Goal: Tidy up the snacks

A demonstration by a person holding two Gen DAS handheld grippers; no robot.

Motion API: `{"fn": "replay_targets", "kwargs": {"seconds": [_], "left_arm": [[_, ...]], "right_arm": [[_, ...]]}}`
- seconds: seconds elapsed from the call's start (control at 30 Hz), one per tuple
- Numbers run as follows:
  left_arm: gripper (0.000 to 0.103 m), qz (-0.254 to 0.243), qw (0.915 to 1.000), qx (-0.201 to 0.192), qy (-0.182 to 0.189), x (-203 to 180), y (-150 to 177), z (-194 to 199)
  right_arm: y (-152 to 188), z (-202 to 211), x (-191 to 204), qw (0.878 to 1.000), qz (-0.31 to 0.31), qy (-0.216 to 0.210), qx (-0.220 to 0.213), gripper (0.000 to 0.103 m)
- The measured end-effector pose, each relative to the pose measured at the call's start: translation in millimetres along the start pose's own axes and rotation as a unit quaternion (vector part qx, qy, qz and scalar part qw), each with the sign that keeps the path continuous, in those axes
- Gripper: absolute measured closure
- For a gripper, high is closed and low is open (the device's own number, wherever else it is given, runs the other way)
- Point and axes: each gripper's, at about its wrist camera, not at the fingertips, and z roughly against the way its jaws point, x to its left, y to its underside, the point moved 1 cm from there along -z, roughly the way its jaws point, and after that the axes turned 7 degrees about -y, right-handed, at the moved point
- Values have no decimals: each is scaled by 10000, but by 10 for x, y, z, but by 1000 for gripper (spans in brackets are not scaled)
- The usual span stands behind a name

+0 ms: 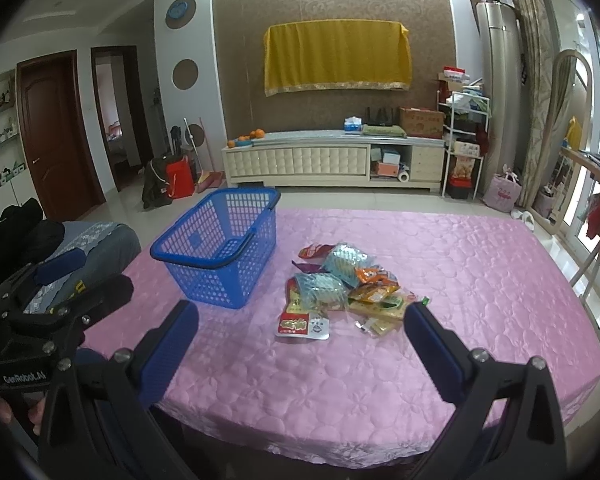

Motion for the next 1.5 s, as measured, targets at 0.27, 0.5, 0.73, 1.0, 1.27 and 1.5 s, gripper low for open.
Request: {"fn": "replay_targets", "kwargs": {"seconds": [0.27, 0.5, 0.73, 1.0, 1.27, 1.5], "left_arm": [[0, 31, 10000, 25, 30, 11, 2, 0], [0, 22, 10000, 48, 48, 24, 2, -9], [0, 12, 10000, 64, 53, 25, 20, -8], [0, 9, 10000, 83, 55, 15, 44, -8], [0, 7, 9999, 99, 62, 6, 61, 9], [0, 23, 9999, 117, 52, 16, 46, 10]], "right_arm": [[3, -20, -11, 10000, -18, -37, 20, 0], [9, -27, -10, 10000, -31, -58, 67, 0], [4, -23, -24, 9999, -2, -74, 101, 0], [11, -26, -26, 9999, 21, -65, 111, 0], [7, -33, -32, 9998, 62, -96, 156, 0], [-2, -49, -20, 9997, 91, -111, 184, 0]]}}
